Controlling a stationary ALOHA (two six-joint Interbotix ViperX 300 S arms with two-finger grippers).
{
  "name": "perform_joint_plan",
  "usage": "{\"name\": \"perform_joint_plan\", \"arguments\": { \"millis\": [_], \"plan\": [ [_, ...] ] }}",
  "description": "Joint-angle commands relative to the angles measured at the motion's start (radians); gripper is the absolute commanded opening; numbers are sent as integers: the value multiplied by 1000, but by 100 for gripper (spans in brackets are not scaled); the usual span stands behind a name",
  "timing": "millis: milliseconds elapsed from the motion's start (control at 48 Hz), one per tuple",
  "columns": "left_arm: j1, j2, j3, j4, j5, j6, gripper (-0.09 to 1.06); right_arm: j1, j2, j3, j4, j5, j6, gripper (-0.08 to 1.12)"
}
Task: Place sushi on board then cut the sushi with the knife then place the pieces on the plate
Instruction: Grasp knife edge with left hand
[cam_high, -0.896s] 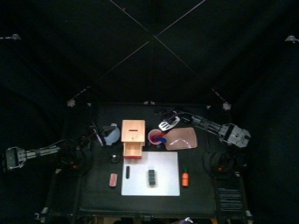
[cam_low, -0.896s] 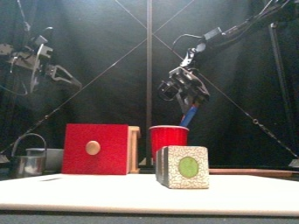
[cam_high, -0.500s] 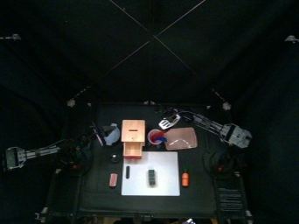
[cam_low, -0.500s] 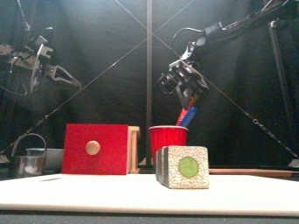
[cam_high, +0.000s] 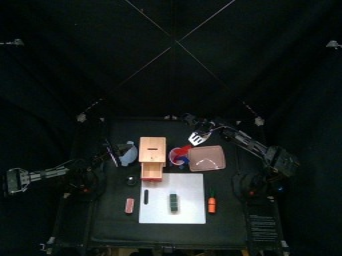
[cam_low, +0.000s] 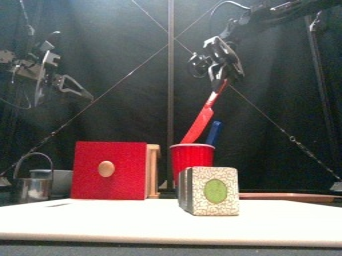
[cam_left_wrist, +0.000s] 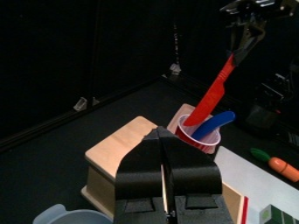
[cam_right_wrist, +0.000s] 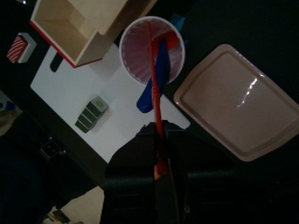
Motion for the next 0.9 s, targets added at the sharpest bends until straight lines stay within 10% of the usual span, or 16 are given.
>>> {"name": "perform_joint_plan", "arguments": {
  "millis": [21,354,896],
  "plan": [
    [2,0,-15,12,-5,2,10,0,-83,-11,3,-2,-6,40],
    [-54,2,-51,138,-2,0,10,160,-166,176,91,-109,-167,40],
    [-302,58,-112,281,-2,2,12,491,-272,488,-48,-753,-179,40]
  ]
}}
